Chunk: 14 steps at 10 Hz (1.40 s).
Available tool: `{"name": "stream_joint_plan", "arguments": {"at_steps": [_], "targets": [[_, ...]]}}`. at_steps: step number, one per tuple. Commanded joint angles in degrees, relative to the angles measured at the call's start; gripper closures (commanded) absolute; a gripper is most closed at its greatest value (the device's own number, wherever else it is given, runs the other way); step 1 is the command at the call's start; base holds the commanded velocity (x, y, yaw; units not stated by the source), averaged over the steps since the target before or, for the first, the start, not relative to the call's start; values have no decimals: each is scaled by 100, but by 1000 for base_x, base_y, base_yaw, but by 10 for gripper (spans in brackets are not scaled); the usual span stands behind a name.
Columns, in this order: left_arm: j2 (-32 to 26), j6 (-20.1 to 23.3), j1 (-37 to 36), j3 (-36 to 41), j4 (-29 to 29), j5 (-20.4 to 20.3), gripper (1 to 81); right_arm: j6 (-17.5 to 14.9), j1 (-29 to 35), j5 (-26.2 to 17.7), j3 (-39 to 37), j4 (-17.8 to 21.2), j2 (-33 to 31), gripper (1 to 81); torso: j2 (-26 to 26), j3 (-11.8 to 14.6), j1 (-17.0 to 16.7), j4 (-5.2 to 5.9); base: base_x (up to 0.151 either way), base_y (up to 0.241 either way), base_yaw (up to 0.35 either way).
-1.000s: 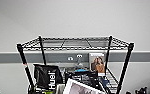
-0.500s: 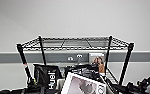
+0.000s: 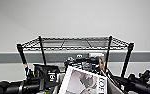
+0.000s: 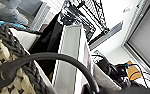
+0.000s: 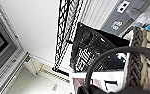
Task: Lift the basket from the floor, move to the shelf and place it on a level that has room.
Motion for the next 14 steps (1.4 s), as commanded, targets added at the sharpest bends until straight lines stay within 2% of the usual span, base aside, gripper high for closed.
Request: {"name": "stream_joint_plan", "arguments": {"at_steps": [1,3,6,11,14], "targets": [[-113,-313,-1053,369,-3,-217,811,17,1052,-222,518,196,-84,811,0,0,0,0,0,0,0],[-104,-523,-1342,378,-3,-174,811,26,1298,-231,553,309,-146,811,0,0,0,0,0,0,0],[-122,-1067,-2080,387,-3,64,811,26,2054,-485,545,871,-190,811,0,0,0,0,0,0,0],[-122,-1622,-2880,369,-3,240,811,26,2696,-635,501,1295,-207,811,0,0,0,0,0,0,0],[-113,-2009,-3417,352,-3,354,811,26,3223,-820,422,1725,-216,811,0,0,0,0,0,0,0]]}}
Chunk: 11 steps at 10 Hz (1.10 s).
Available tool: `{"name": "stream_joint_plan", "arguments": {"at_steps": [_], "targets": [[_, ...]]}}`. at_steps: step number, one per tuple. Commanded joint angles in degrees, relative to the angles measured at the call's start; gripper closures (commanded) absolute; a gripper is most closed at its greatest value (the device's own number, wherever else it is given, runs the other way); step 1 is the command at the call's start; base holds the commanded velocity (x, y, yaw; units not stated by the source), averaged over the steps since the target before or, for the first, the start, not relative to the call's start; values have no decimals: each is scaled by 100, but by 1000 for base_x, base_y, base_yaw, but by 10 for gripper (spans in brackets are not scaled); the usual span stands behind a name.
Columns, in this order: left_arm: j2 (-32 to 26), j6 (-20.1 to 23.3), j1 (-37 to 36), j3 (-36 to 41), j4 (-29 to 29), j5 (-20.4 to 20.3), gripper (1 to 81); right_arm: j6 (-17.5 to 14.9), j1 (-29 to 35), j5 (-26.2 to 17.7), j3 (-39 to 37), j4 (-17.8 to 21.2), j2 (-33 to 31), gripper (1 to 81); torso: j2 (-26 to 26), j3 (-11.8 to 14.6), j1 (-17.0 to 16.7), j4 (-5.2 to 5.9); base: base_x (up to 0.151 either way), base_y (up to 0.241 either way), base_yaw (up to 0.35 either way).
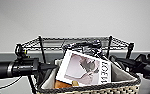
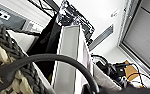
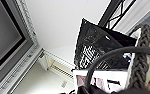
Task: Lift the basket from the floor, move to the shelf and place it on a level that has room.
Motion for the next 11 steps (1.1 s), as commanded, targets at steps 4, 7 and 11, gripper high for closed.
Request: {"name": "stream_joint_plan", "arguments": {"at_steps": [4,7,11], "targets": [[97,-768,-1654,-46,-10,-168,811,-5,1725,-543,-40,772,37,811,0,0,0,0,0,0,0],[211,-1094,-2041,-187,-10,-71,811,-5,2156,-719,-189,1080,37,811,0,0,0,0,0,0,0],[439,-1490,-2568,-476,-62,123,811,-5,2604,-763,-461,1414,239,811,0,0,0,0,0,0,0]]}}
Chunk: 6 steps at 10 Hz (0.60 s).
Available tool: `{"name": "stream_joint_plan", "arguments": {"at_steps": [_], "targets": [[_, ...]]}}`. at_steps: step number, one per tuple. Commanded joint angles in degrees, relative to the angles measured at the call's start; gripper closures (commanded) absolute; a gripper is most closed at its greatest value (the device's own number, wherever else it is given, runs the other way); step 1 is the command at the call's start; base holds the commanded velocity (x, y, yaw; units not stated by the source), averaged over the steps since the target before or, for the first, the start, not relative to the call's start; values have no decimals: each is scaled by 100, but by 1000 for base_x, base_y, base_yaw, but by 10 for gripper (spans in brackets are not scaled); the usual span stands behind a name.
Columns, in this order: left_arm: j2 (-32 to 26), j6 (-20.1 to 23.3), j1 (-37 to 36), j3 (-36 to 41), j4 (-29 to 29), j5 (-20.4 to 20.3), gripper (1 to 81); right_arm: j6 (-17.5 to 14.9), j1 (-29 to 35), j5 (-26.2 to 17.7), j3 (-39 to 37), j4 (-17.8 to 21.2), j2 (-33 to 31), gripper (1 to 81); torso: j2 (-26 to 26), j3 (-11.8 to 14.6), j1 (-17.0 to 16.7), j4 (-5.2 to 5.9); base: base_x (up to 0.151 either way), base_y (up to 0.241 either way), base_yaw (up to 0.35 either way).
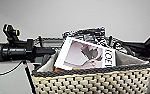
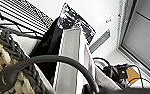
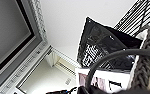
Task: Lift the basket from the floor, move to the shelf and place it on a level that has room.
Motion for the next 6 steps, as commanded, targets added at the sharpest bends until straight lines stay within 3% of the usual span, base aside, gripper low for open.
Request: {"name": "stream_joint_plan", "arguments": {"at_steps": [1,6], "targets": [[327,-171,-1026,-386,-122,-371,811,-7,966,-235,-295,218,336,811,0,0,0,0,0,0,0],[583,-171,-1651,-845,-537,-80,811,2,1765,-755,-877,703,380,811,0,0,0,0,0,0,0]]}}
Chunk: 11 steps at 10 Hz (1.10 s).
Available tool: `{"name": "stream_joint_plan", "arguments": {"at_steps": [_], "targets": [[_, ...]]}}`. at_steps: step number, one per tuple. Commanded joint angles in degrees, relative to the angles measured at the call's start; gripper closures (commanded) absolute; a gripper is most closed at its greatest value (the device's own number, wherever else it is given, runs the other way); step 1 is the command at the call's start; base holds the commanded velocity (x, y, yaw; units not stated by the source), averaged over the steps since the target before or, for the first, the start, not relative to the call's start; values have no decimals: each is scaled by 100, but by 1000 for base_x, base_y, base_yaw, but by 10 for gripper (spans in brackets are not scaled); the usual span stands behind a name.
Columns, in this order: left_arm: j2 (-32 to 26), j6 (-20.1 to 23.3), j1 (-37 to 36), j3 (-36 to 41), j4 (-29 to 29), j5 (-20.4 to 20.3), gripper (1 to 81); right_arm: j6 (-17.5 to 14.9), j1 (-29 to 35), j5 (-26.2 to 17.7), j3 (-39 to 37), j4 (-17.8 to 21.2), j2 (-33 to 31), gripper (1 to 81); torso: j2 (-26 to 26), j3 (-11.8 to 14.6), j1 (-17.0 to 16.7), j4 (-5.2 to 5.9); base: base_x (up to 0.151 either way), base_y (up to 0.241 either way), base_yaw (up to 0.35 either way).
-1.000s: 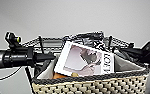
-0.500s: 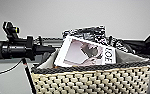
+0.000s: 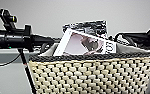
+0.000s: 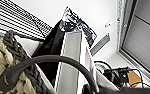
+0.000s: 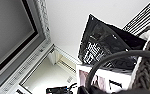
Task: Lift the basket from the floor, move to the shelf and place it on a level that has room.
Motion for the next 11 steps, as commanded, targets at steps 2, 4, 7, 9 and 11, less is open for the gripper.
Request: {"name": "stream_joint_plan", "arguments": {"at_steps": [2,4,7,9,11], "targets": [[396,3,-1159,-535,-266,-244,811,-2,1236,-340,-576,356,245,811,0,0,0,0,0,0,0],[457,3,-1292,-719,-372,-113,811,15,1333,-428,-821,417,473,811,0,0,0,0,0,0,0],[615,3,-1424,-975,-398,-60,811,112,1483,-446,-1094,409,729,811,0,0,0,0,0,0,0],[764,3,-1450,-1176,-398,11,811,174,1579,-525,-1287,409,861,811,0,0,0,0,0,0,0],[879,3,-1555,-1326,-398,11,811,174,1676,-665,-1471,417,957,811,0,0,0,0,0,0,0]]}}
